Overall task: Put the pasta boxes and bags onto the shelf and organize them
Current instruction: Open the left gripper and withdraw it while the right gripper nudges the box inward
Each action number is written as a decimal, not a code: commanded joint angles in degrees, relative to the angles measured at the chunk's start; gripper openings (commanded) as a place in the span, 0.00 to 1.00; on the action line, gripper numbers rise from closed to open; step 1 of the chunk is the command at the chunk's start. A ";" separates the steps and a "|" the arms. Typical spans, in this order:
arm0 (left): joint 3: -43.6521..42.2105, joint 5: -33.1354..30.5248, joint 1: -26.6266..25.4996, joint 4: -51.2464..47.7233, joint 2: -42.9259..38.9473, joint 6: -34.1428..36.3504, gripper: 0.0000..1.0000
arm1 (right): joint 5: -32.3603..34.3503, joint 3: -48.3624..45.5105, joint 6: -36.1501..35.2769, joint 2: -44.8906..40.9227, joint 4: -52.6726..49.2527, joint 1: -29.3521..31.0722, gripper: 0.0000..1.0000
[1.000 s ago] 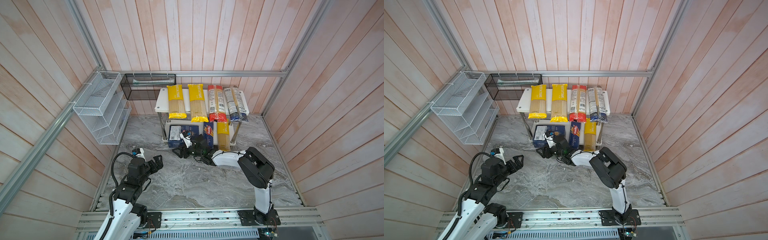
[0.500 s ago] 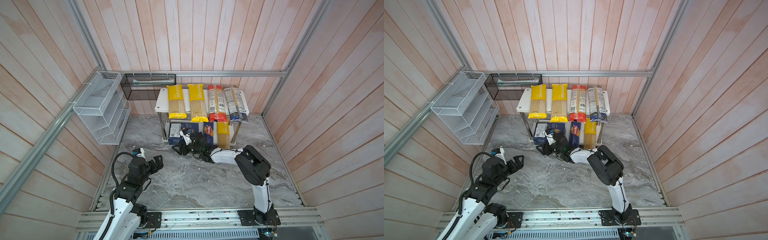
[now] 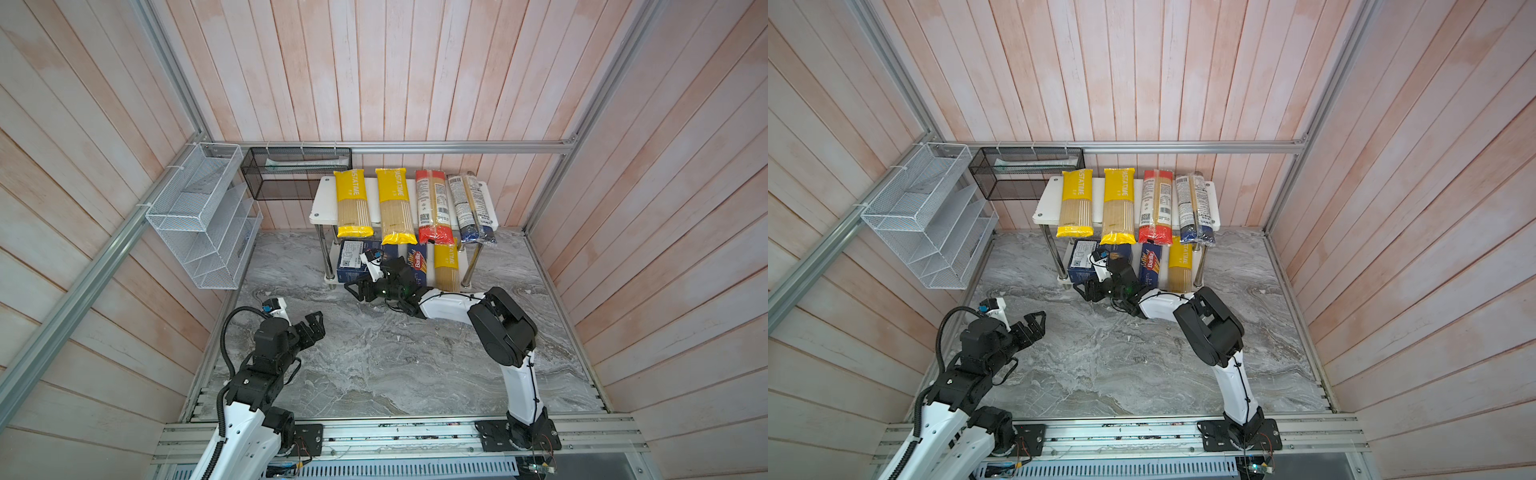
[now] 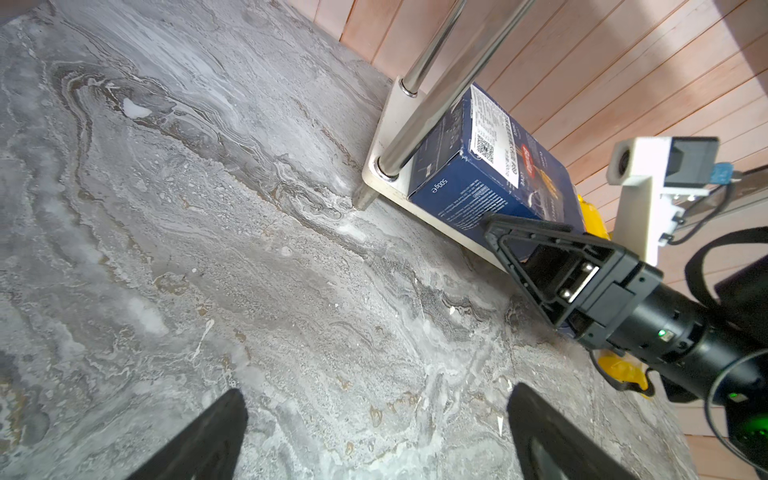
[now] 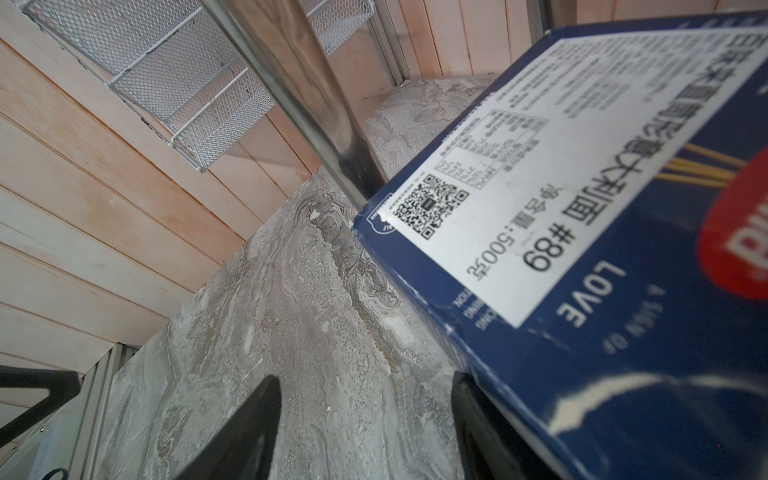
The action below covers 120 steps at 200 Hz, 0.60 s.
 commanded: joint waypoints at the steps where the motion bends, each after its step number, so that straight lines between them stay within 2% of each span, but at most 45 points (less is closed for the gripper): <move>1: -0.83 -1.51 0.33 -0.12 -0.06 0.94 1.00 | 1.17 3.49 -1.93 2.42 -1.99 -0.76 0.67; 63: -0.48 -4.63 0.27 1.14 0.36 2.35 1.00 | 0.98 6.29 -2.91 2.98 -5.01 -1.46 0.67; 120: -2.24 -7.30 0.34 7.73 1.74 3.07 1.00 | 4.43 -7.41 -4.19 -7.75 -3.80 -1.49 0.68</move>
